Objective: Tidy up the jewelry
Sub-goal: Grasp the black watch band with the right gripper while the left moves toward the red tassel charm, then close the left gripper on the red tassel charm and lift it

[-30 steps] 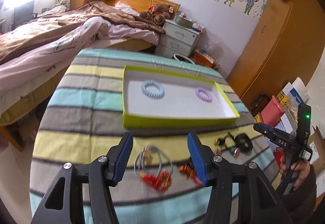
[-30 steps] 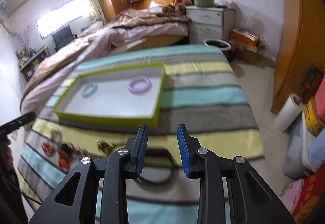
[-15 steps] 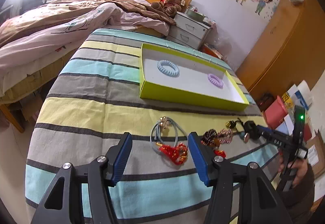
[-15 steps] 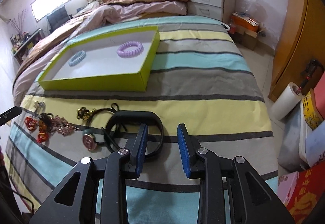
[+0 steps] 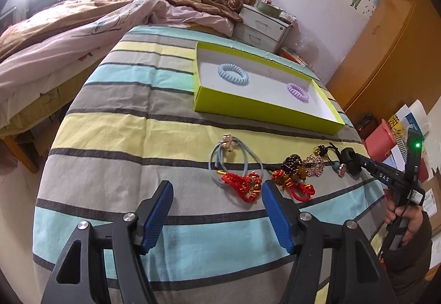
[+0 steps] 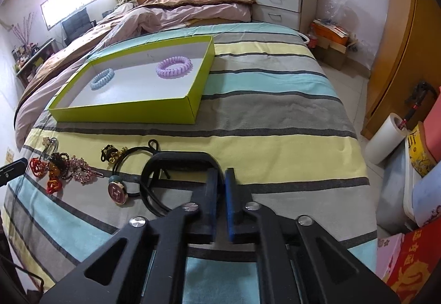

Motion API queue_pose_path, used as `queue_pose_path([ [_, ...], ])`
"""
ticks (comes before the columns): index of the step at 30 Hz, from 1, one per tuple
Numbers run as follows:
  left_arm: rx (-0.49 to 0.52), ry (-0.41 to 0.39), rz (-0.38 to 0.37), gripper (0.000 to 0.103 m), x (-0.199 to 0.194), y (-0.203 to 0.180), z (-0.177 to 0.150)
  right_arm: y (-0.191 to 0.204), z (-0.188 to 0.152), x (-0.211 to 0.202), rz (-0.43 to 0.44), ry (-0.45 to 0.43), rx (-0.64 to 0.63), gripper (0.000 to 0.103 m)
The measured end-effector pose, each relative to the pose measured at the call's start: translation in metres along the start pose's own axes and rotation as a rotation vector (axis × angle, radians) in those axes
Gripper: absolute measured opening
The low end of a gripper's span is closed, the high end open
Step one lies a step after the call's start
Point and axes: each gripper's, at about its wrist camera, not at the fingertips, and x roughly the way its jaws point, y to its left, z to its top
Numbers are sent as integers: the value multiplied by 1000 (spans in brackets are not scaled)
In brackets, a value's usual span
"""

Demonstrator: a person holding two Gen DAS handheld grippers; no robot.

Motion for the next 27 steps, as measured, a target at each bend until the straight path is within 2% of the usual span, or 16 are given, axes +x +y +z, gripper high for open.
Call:
queue_pose_path([
  [4,78,-5,23,66,3,-15,-2,-7,-1,-11,15,-46,43,5],
  [8,108,-9,85,65,10,-23,1,-17,-4,-22,45,-75,95,4],
  [10,110,-6,66,65,14,-25,1,-18,-5,-24,48,-80,106,5],
  [13,104,21,71,54,24,-25,1,-16,-6,-27,55,-87,109,5],
  [16,112,9,86,51,25,-27,1,-14,-6,-29,66,-95,106,5],
  [21,105,9,84,40,26,-27,1,-8,-6,-28,70,-93,100,5],
  [27,105,6,75,21,24,-29,0,-5,-8,-28,74,-89,96,5],
])
